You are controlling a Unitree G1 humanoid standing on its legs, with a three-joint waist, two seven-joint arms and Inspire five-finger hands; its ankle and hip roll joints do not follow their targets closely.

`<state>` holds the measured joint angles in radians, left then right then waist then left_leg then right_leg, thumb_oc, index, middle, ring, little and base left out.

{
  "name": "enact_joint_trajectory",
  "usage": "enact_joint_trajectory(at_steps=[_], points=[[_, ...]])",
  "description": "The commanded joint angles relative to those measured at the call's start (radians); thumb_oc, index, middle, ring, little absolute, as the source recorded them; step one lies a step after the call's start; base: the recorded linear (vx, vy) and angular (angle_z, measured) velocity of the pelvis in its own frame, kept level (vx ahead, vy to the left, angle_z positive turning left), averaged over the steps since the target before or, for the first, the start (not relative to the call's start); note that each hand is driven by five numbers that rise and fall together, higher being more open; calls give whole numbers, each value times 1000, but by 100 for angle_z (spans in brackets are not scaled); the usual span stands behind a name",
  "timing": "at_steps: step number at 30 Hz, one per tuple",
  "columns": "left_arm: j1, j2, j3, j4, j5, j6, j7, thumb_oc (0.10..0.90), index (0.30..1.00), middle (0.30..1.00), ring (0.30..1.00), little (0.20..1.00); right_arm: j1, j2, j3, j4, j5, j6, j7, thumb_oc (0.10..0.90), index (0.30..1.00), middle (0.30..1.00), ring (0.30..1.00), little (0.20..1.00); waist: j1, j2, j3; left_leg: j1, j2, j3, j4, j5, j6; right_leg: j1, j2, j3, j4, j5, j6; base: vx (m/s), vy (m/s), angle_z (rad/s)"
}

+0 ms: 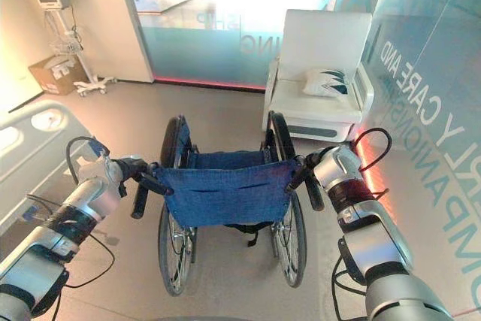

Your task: Push the wheelchair next to the bed

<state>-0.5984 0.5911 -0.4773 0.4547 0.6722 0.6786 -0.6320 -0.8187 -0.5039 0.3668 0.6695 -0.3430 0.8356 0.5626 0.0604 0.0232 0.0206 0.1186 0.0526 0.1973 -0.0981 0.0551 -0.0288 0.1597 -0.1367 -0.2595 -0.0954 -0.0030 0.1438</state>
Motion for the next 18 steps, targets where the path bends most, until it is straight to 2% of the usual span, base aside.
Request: enact_joint_trajectory(at_steps=[1,5,9,14,15,16,17,18], points=[[117,4,-64,320,43,95,46,800,900,900,900,900,67,-19,137,96,-62,43,29,800,900,900,900,900,-5,-43,89,11,-49,-2,11,-51,13,-14,24,-17,8,55,-31,0,0,0],[143,-54,-46,385,-16,107,83,800,900,900,900,900,91,-6,126,64,-64,45,55,800,900,900,900,900,-10,-46,93,8,-47,-2,11,-49,12,-17,27,-12,8,54,-33,0,0,0],[175,-92,-35,432,-50,90,115,800,900,900,900,900,108,0,117,59,-67,34,68,800,900,900,900,900,-12,-47,95,6,-45,-3,11,-48,11,-19,28,-10,8,52,-34,0,0,0],[211,-134,-30,498,-132,7,211,800,900,900,900,900,113,8,117,56,-77,36,113,800,900,900,900,900,-15,-50,94,6,-42,4,11,-48,9,-21,31,-7,8,49,-38,0,0,0],[212,-138,-30,497,-139,2,214,800,900,900,900,900,112,9,118,58,-79,36,115,759,839,839,839,839,-14,-51,94,6,-41,4,11,-47,9,-21,30,-7,8,49,-39,0,0,0],[215,-144,-29,495,-156,-16,228,800,900,900,900,900,110,10,117,69,-97,35,137,635,653,653,653,653,-13,-51,94,5,-40,5,11,-47,8,-21,31,-9,8,49,-39,0,0,0],[216,-146,-29,495,-160,-17,232,800,900,900,900,900,110,10,117,72,-101,35,141,595,592,592,592,592,-13,-51,94,5,-40,6,11,-46,8,-22,31,-9,8,49,-39,0,0,0],[217,-149,-30,492,-170,-26,249,800,900,900,900,900,111,12,115,79,-110,31,143,442,364,364,364,364,-13,-50,94,5,-40,6,11,-46,7,-22,31,-9,8,49,-39,0,0,0]])
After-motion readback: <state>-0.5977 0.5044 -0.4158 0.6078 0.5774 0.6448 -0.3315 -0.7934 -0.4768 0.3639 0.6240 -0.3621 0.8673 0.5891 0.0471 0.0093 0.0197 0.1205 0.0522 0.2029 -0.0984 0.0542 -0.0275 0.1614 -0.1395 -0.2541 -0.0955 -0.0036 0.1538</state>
